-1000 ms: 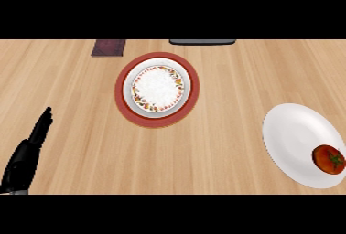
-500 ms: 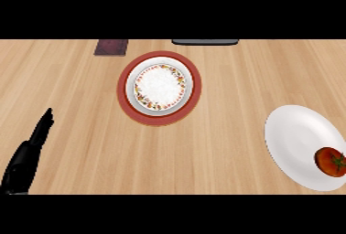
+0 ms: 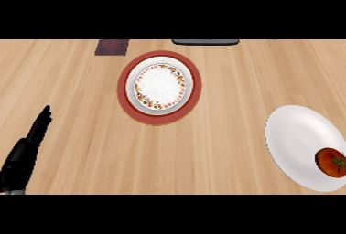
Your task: Pick the tomato from the plate and place it in the plate
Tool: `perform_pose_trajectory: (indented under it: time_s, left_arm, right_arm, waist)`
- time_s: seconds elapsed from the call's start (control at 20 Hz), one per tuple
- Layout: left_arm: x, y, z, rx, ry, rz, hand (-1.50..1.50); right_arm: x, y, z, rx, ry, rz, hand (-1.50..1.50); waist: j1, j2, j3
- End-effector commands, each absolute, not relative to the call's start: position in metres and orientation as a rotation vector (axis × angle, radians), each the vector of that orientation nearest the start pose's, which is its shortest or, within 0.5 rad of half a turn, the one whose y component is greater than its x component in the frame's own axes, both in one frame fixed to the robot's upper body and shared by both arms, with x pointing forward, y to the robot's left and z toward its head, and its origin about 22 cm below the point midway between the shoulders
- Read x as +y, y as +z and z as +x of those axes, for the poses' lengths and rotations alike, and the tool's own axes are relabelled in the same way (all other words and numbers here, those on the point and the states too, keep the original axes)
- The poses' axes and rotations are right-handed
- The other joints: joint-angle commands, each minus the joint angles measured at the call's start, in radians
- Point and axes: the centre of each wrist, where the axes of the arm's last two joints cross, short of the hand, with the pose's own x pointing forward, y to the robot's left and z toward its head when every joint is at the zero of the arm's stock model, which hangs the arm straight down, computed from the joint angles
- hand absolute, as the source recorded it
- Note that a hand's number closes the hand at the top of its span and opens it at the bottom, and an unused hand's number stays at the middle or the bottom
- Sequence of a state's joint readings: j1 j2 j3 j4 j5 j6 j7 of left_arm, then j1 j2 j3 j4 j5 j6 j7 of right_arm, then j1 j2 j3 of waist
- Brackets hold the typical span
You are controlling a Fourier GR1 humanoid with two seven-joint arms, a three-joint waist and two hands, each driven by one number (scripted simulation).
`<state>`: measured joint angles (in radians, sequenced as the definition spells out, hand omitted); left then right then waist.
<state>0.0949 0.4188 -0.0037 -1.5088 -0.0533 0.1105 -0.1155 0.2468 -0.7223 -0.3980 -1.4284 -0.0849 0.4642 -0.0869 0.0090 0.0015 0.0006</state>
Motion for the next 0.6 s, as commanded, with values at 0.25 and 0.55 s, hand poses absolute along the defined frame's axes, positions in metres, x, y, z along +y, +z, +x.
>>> perform_pose_trajectory:
  time_s: [0.25,0.55]
  left_arm:
    - [0.326,-0.016,0.217,-1.518,-0.288,0.472,0.0]
    - [0.353,-0.011,0.217,-1.509,-0.284,0.468,0.0]
  right_arm:
    - [-0.485,0.038,0.189,-1.188,0.572,-0.394,-1.5]
    - [-0.481,0.028,0.194,-1.155,0.599,-0.329,-1.5]
  waist:
    - [-0.004,-0.001,0.0]
    - [-0.008,-0.001,-0.001]
